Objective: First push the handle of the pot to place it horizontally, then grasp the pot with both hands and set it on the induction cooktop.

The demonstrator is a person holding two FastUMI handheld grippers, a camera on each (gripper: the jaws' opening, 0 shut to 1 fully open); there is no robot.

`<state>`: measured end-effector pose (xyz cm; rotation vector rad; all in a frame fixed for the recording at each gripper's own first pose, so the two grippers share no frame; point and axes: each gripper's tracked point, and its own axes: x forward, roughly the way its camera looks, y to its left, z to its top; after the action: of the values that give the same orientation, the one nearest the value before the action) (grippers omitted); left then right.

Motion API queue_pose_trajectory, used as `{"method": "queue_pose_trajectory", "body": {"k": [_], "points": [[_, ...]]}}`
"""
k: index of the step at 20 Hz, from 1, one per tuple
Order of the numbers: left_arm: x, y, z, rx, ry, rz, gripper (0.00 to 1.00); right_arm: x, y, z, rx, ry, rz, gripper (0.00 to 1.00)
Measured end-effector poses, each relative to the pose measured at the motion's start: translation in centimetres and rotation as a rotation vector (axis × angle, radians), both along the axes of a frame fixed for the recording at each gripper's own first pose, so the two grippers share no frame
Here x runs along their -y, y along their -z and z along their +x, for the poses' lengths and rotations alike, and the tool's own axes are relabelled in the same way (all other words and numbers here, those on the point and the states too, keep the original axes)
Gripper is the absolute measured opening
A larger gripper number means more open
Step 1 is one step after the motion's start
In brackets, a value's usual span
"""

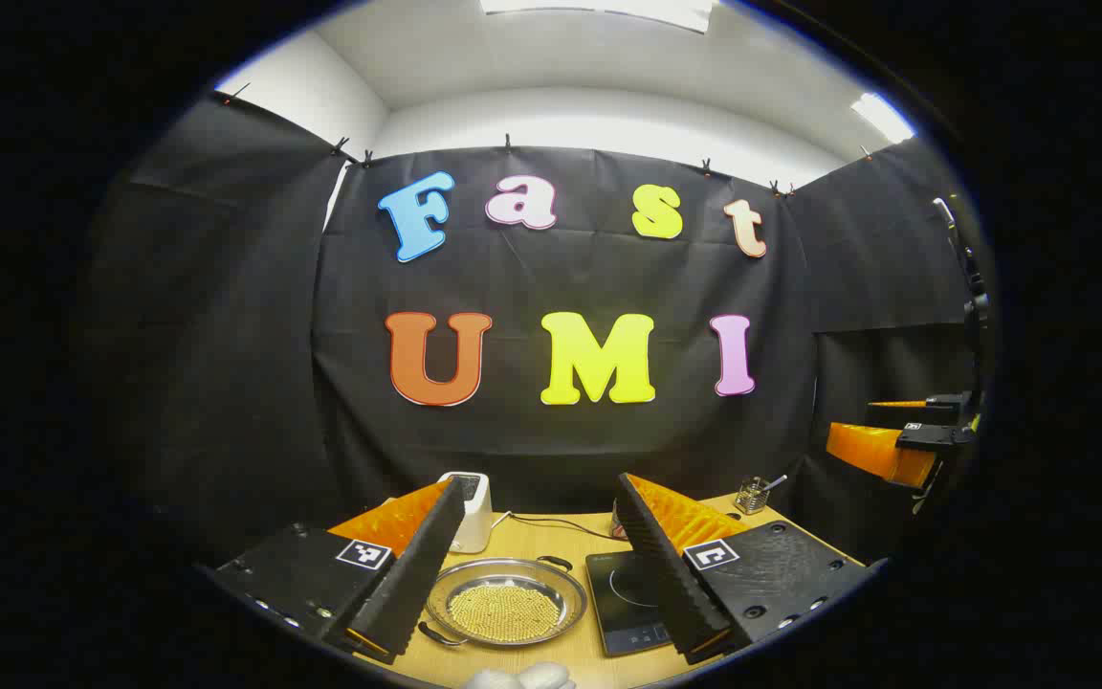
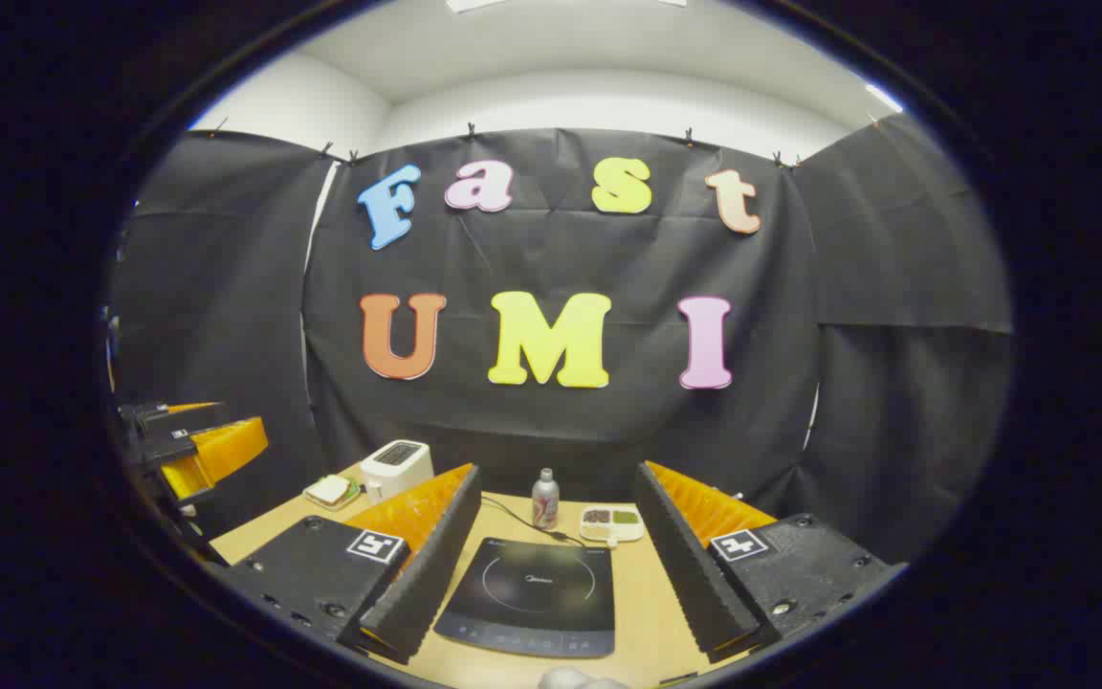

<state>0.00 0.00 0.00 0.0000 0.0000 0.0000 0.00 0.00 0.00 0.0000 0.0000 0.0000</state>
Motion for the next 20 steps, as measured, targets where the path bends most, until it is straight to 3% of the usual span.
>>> {"method": "queue_pose_trajectory", "body": {"k": [4, 5, 6, 7, 8, 9, 16, 18, 19, 20], "points": [[-0.6, -0.4, 0.5, 0.007, -0.007, 0.018, 0.95, 0.1, -0.3, -0.2, 0.017, 0.011, -0.005, 0.97], [-0.5, -0.4, 0.6, 0.006, -0.005, 0.017, 0.84, 0.1, -0.3, -0.2, 0.017, 0.013, 0.000, 0.97], [-0.6, -0.6, 0.7, 0.004, -0.005, 0.017, 0.95, 0.2, -0.3, -0.4, 0.020, 0.015, 0.004, 0.98], [-0.5, -0.6, 0.6, 0.006, -0.004, 0.020, 0.95, 0.3, -0.6, -0.4, 0.026, 0.018, 0.006, 0.97], [-0.6, -0.8, 0.6, 0.011, -0.005, 0.022, 0.84, 0.4, -0.6, -0.5, 0.030, 0.023, 0.004, 0.98], [-0.6, -1.0, 0.7, 0.015, -0.002, 0.025, 0.95, 0.6, -0.7, -0.6, 0.034, 0.027, 0.002, 0.98], [-0.6, -0.8, 0.6, 0.021, 0.007, 0.024, 0.92, 0.8, -0.4, -1.3, 0.030, 0.038, -0.018, 0.98], [-0.5, -0.4, 0.7, 0.016, 0.017, 0.018, 0.66, 1.0, -0.1, -1.5, 0.021, 0.047, -0.027, 0.97], [-0.5, -0.3, 0.7, 0.017, 0.021, 0.018, 0.73, 1.2, 0.0, -1.6, 0.019, 0.055, -0.031, 0.97], [-0.8, -0.3, 0.8, 0.018, 0.011, 0.018, 0.48, 1.3, 0.2, -1.6, 0.014, 0.061, -0.034, 0.97]]}}
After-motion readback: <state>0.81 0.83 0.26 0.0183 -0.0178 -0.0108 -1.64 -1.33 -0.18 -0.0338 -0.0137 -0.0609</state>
